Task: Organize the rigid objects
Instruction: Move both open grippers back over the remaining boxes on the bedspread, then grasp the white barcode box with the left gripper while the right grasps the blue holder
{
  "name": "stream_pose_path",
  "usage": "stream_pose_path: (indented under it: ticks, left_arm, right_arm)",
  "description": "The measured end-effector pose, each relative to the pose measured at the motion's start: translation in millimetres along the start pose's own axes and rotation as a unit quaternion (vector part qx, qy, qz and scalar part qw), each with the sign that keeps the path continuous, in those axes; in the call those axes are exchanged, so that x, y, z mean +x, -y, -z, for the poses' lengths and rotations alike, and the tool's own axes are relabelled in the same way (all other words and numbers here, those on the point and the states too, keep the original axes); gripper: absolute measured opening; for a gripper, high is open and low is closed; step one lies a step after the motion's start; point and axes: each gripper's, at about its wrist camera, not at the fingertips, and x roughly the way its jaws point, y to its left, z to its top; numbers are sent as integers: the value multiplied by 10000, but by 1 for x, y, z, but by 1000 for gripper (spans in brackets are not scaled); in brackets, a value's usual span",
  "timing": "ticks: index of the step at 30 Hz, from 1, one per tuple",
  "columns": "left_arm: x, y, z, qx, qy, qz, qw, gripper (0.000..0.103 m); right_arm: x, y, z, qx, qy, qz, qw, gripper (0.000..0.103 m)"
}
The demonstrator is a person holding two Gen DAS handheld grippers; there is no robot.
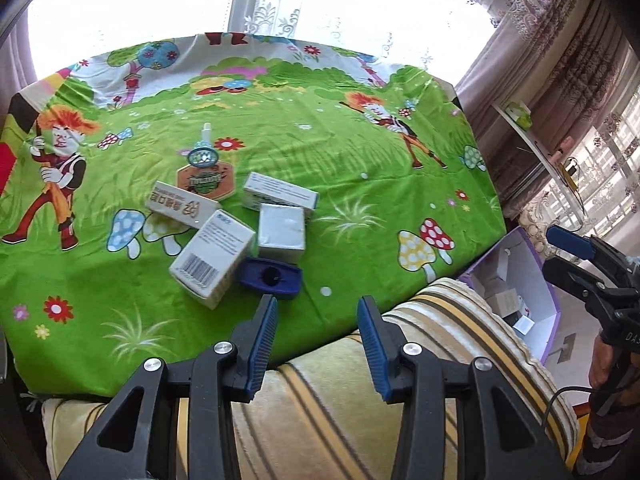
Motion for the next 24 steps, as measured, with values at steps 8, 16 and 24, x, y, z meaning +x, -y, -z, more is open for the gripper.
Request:
stream_pose_path:
  ticks: [8,16,24]
  left_arm:
    - [13,-30,-10,61,-198,-250,9995,43]
    - [34,-50,-26,147,-389,-509,9978,50]
    - [52,-63,-25,254,-508,-572,9967,55]
  right_arm:
    - [36,-34,-15,-188,-307,-251,9990,78]
    - [79,-75,-23,-630,-787,-603,9931,78]
    - [119,-100,-19,-954,-1314,-793,9835,78]
